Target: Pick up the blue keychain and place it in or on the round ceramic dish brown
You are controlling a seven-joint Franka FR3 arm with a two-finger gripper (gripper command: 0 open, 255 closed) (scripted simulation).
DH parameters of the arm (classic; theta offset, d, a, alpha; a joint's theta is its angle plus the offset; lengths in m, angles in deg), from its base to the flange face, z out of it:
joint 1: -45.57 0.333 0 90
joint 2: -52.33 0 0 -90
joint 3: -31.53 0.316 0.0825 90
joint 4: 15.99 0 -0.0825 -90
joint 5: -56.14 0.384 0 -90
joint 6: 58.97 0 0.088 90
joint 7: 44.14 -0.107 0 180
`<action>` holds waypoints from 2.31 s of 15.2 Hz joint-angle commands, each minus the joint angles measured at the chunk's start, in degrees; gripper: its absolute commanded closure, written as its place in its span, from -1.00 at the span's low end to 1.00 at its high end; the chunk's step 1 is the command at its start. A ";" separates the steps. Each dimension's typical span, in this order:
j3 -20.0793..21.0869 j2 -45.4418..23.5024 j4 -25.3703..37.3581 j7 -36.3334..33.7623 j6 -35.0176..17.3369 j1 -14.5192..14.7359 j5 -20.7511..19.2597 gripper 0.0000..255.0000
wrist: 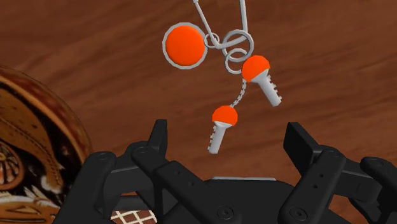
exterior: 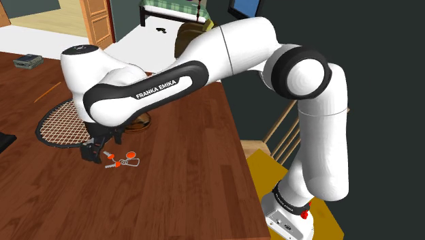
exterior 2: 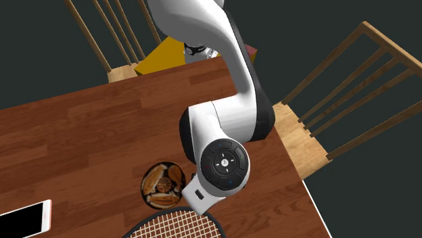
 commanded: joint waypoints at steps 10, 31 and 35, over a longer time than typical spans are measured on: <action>-0.23 -0.83 -0.89 -0.27 -1.67 0.11 -0.42 1.00; 0.73 2.59 3.42 0.79 5.80 -0.21 1.27 1.00; 0.95 3.39 5.37 1.08 8.47 -0.20 1.69 1.00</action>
